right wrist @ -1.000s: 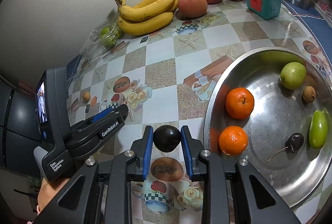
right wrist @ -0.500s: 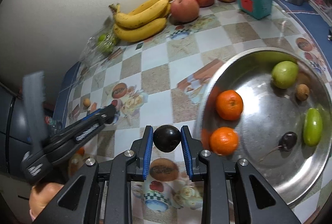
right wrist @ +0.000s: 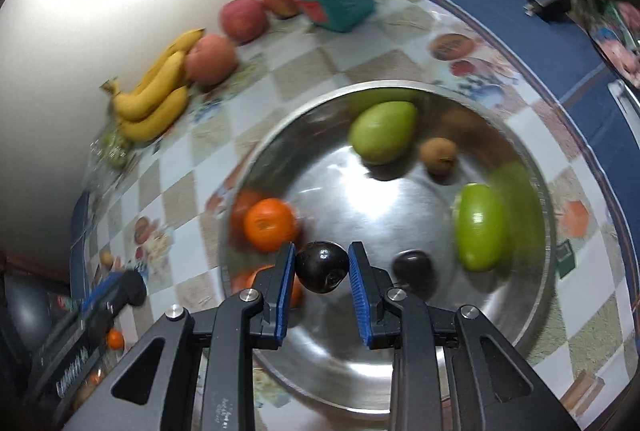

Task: Organize fruits
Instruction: 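Lift both black plums and carry them over the steel basin, then open the right tool to drop its plum while the left tool drops its plum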

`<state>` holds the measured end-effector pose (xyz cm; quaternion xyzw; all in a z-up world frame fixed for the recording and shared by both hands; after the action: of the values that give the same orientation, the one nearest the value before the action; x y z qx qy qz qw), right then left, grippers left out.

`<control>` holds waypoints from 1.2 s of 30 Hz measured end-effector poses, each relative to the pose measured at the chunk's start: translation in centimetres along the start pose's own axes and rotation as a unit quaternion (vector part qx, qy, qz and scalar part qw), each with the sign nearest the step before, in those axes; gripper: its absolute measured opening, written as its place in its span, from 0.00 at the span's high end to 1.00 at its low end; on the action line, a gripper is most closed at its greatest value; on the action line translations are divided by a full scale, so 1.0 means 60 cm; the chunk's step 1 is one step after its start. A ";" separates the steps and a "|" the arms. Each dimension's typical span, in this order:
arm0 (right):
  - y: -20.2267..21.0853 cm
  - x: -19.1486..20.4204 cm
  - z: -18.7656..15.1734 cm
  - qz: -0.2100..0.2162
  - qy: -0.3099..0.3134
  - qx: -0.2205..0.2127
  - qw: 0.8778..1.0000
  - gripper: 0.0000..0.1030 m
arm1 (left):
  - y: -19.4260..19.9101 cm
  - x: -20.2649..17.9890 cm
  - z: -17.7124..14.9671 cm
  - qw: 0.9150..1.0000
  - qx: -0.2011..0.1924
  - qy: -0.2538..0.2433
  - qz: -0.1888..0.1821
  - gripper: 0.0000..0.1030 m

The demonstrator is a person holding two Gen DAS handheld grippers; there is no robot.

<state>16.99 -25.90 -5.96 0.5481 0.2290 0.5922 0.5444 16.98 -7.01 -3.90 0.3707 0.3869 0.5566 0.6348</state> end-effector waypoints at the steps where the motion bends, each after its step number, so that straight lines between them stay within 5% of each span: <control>1: 0.002 -0.009 0.003 -0.001 -0.007 -0.001 1.000 0.73 | -0.003 -0.016 -0.004 1.000 0.005 -0.010 -0.006 0.71; 11: 0.014 -0.051 0.019 0.001 -0.032 -0.017 0.999 0.72 | -0.040 -0.143 -0.046 0.994 0.048 -0.095 -0.039 0.71; 25: -0.003 -0.055 0.018 0.000 -0.031 -0.003 1.000 0.72 | -0.065 -0.147 -0.057 0.994 0.064 -0.084 -0.033 0.69; 29: -0.006 -0.052 0.016 0.000 -0.027 0.001 1.000 0.71 | -0.068 -0.146 -0.057 0.994 0.067 -0.081 -0.033 0.57; 36: -0.004 -0.051 0.017 0.004 -0.027 0.000 1.000 0.71 | -0.064 -0.140 -0.052 0.995 0.063 -0.076 -0.031 0.56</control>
<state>17.40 -28.89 -7.11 0.5647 0.2120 0.5794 0.5482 15.05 -15.66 -8.01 0.4389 0.3831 0.4813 0.6549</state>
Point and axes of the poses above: each gripper's, at about its wrist camera, not at the fingertips, and y roughly against the way its jaws point, x to its left, z to its top, the point moved 3 cm from there along -y, roughly the way its jaws point, and after that the axes turned 4 degrees about z, right-handed, at the moved point
